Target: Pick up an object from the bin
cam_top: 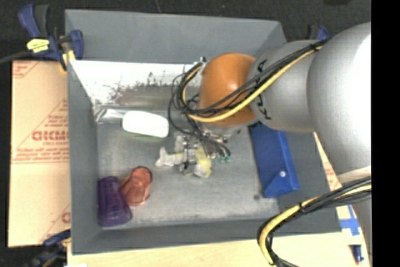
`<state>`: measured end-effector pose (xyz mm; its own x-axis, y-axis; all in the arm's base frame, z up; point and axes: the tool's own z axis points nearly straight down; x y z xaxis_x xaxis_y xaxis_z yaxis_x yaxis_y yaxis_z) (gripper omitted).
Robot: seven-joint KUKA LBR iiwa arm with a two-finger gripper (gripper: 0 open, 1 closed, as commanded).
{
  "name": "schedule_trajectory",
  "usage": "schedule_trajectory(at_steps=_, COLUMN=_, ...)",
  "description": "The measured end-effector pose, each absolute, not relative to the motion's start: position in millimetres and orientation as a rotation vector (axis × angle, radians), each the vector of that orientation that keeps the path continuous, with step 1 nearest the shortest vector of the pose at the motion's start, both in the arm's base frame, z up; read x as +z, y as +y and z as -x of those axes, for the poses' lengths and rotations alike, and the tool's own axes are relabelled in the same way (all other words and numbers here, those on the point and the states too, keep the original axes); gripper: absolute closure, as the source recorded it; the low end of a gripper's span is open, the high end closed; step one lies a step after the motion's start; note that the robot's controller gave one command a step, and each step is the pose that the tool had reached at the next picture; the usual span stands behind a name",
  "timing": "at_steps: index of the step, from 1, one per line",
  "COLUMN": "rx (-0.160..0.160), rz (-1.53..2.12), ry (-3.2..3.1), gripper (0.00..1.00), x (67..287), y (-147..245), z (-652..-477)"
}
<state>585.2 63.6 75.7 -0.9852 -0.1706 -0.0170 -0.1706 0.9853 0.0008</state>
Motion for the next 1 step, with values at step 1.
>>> schedule_trajectory(at_steps=1, rx=0.0, rz=0.377, ry=3.104, gripper=1.0, x=153.9, y=62.6, z=-597.8)
